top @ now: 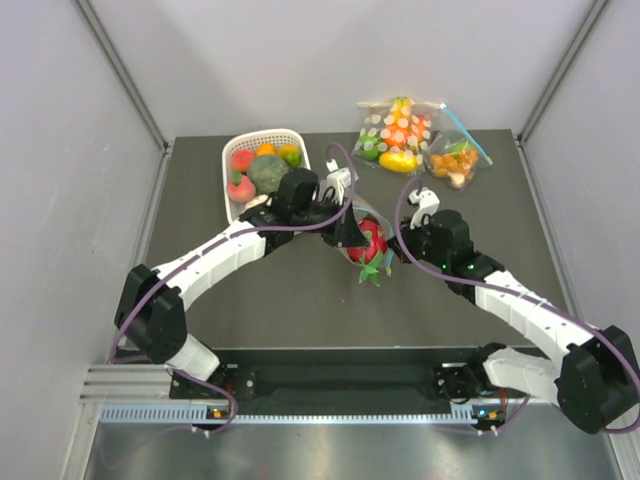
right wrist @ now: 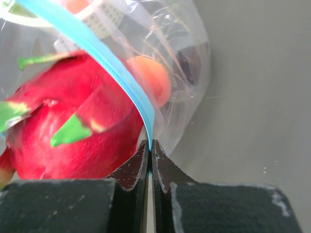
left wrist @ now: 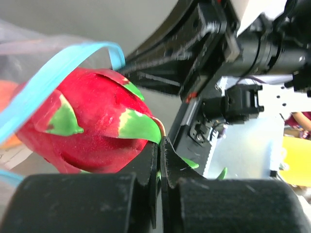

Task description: Open the zip-top bag and remove the fake food

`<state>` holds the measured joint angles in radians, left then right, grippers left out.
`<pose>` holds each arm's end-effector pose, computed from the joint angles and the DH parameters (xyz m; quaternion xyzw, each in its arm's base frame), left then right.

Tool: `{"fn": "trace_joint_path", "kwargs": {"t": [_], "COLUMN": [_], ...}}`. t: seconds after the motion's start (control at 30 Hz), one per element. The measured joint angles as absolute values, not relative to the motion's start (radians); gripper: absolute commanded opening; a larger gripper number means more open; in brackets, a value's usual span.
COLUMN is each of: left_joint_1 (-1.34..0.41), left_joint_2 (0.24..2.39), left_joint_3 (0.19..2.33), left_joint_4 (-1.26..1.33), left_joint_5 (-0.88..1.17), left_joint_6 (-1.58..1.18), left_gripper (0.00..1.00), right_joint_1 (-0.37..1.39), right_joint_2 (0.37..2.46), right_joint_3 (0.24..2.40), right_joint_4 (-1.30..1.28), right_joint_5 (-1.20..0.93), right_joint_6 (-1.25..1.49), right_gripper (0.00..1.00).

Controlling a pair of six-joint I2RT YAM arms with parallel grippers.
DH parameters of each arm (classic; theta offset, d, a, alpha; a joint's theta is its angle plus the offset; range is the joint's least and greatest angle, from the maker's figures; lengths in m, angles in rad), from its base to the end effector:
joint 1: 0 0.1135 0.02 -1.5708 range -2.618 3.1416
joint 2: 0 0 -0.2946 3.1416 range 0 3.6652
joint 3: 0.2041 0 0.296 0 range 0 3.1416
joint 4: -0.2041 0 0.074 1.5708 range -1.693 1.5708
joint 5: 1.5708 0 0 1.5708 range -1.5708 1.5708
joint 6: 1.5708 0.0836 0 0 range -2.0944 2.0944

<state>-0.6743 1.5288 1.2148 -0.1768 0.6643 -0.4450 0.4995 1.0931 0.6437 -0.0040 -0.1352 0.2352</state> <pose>0.2999 -0.3057 0.3095 0.2593 0.7863 -0.4950 0.2634 0.2691 0.1597 0.2345 -0.1470 0.8339 0.2434 0.4730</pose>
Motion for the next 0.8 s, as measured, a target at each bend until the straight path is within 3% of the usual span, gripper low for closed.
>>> {"fn": "trace_joint_path", "kwargs": {"t": [0.3,0.8], "left_joint_1": [-0.634,-0.623], "left_joint_2": [1.533,1.533], "left_joint_3": [1.215,1.240], "left_joint_4": [-0.146,0.226], "left_joint_5": [0.789,0.988], "left_joint_6": [-0.475,-0.747], "left_gripper": [0.00,0.00], "right_joint_1": [0.450,0.429], "right_joint_2": [1.127,1.140], "right_joint_3": [0.651,0.651], "right_joint_4": [-0.004,-0.001], "right_joint_5": [-0.140,-0.151], "right_joint_6": [0.228,0.228], "right_gripper": [0.00,0.00]}}
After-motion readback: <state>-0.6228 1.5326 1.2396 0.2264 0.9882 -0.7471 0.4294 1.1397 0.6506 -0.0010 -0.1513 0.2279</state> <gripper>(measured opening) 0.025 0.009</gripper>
